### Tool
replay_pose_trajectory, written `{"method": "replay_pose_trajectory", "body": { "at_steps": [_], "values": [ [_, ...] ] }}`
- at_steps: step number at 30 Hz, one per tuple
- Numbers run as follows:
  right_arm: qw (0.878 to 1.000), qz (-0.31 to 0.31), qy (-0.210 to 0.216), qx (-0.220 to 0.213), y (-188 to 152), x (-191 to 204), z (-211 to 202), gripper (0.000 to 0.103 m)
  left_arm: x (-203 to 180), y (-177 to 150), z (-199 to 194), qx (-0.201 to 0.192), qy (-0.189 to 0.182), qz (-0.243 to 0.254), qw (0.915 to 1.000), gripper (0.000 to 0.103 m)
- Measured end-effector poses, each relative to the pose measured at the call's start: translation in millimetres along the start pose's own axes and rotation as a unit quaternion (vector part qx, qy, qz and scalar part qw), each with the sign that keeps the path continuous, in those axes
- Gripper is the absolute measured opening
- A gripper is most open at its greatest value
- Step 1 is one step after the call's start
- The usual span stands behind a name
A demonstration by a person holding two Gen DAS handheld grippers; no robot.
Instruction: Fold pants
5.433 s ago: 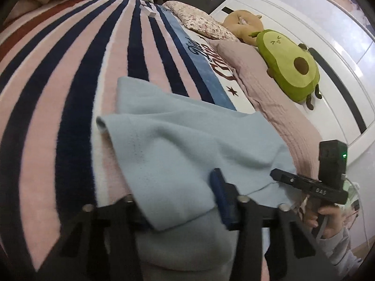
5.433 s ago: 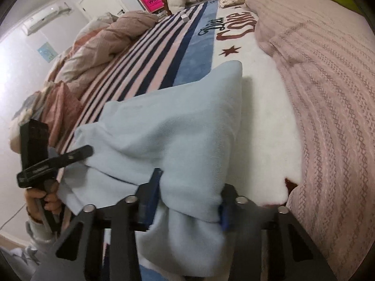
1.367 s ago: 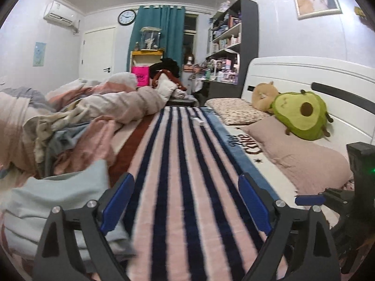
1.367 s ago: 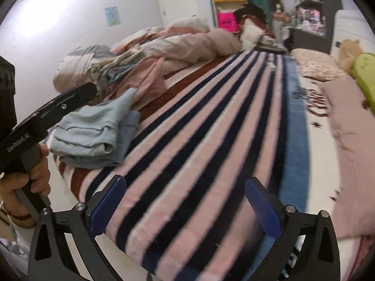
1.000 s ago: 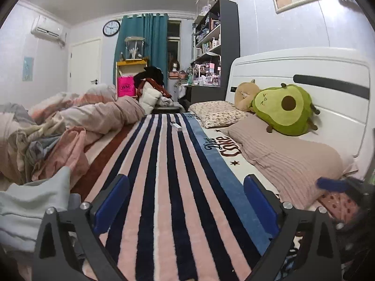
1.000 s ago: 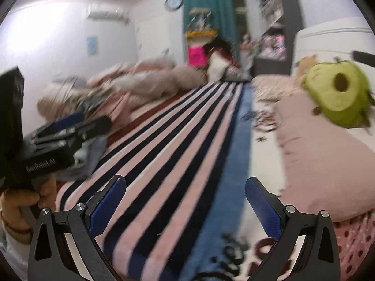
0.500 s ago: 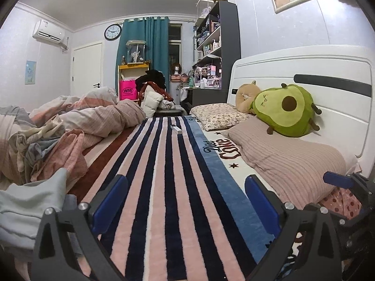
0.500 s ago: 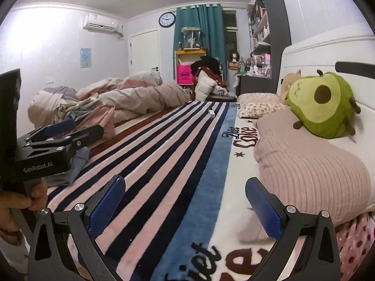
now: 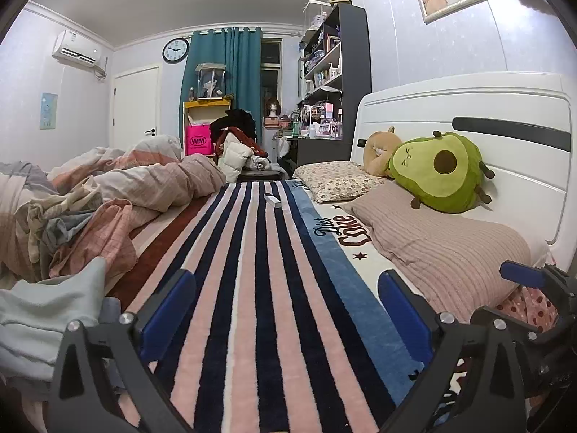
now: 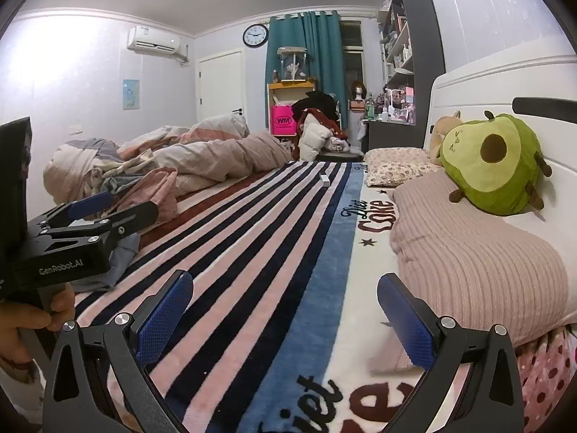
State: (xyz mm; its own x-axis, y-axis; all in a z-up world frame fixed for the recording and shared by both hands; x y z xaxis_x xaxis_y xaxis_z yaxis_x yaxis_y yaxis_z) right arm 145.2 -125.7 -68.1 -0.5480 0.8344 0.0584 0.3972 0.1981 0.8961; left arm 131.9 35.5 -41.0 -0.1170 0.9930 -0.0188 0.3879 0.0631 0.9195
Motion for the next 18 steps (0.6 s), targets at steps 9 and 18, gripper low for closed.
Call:
{"method": "replay_pose_trajectory", "body": {
  "at_steps": [9,18],
  "values": [
    [1.0,-0.002,-0.001,0.002,0.7,1.1,-0.7,0.102,-0.1,-1.2,-0.7,-0.003,0.003,-0.002,1.0,0.101],
    [1.0,-0.001,0.0,0.002,0.7,0.8,-0.7,0.102,-0.7,-2.1,-0.5,-0.004,0.003,-0.002,1.0,0.101]
  ]
}}
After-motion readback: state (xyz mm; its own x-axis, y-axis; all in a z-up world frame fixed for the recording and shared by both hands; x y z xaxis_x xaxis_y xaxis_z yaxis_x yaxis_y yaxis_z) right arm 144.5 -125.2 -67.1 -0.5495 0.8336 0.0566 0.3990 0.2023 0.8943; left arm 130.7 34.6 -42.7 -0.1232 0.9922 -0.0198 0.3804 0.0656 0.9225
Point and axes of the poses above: each gripper's, at about its wrist camera, not at the fingertips, and z roughly the way its jaws point, x to its left, y to its top, the point moved 10 cm from there along z, roughly the way its jaws point, and after that the axes turned 5 degrees about x, right-handed, at the moved point
